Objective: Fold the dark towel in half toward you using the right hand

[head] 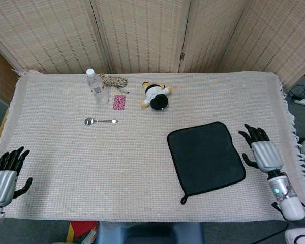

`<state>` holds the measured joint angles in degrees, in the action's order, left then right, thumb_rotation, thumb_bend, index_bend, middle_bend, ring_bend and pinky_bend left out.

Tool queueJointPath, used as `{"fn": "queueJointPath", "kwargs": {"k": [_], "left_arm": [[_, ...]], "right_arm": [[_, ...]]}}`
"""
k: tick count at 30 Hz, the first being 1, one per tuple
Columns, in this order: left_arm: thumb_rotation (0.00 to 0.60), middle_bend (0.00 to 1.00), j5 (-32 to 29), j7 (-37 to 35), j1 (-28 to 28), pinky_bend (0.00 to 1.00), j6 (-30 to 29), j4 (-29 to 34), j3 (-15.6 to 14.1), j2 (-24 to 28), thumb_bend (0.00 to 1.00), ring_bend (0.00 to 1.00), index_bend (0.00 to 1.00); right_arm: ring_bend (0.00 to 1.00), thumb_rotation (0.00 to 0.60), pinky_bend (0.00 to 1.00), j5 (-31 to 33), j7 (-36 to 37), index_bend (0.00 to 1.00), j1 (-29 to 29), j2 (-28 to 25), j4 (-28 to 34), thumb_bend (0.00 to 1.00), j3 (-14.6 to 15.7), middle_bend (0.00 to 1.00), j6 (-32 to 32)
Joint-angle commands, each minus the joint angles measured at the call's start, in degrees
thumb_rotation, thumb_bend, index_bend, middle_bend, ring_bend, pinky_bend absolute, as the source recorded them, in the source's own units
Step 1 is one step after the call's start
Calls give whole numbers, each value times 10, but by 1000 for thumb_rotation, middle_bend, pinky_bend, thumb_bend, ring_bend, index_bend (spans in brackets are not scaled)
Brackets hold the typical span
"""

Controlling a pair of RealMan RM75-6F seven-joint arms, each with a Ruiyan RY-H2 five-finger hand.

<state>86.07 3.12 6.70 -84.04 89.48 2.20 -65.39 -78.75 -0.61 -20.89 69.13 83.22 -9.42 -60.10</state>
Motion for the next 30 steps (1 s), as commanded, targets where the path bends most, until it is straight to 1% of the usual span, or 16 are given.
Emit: {"fn": "queueJointPath", "kwargs": {"k": [1, 5, 9, 12, 14, 17, 20, 24, 30], "left_arm": [[600, 50, -1, -3, -3, 0, -5, 1, 2, 2, 462, 0, 0], [600, 50, -1, -26, -3, 0, 5, 10, -4, 11, 478, 0, 0], [600, 50, 4, -34, -2, 0, 3, 6, -4, 14, 507, 0, 0], [600, 50, 13, -60, -2, 0, 3, 4, -7, 17, 531, 0, 0], [600, 49, 14, -66, -1, 0, 3, 0, -7, 18, 540, 0, 0], [600, 50, 8, -67, -1, 0, 6, -3, -5, 17, 542, 0, 0], [600, 50, 7, -88, 1, 0, 14, -1, -7, 22, 547, 0, 0], [600, 50, 6, -98, 2, 0, 17, -5, -7, 25, 554, 0, 0], [600, 50, 22, -149, 3, 0, 12, -7, -11, 37, 580, 0, 0]], "right_arm": [[0, 600, 0, 53, -9, 232, -106, 46, -68, 486, -45, 0, 114], [0, 600, 0, 101, -42, 233, -159, 77, -105, 487, -60, 0, 173], [0, 600, 0, 128, -56, 251, -191, 112, -144, 487, -67, 0, 193], [0, 600, 0, 143, -58, 261, -213, 136, -175, 488, -66, 1, 216], [1, 600, 0, 149, -57, 274, -227, 154, -198, 490, -64, 6, 230], [19, 600, 0, 148, -55, 325, -242, 177, -228, 491, -61, 30, 238], [32, 600, 0, 157, -45, 335, -260, 201, -261, 490, -61, 39, 260], [48, 600, 0, 156, -34, 365, -280, 229, -301, 491, -58, 54, 279], [71, 600, 0, 141, -9, 414, -307, 283, -387, 492, -50, 86, 304]]}}
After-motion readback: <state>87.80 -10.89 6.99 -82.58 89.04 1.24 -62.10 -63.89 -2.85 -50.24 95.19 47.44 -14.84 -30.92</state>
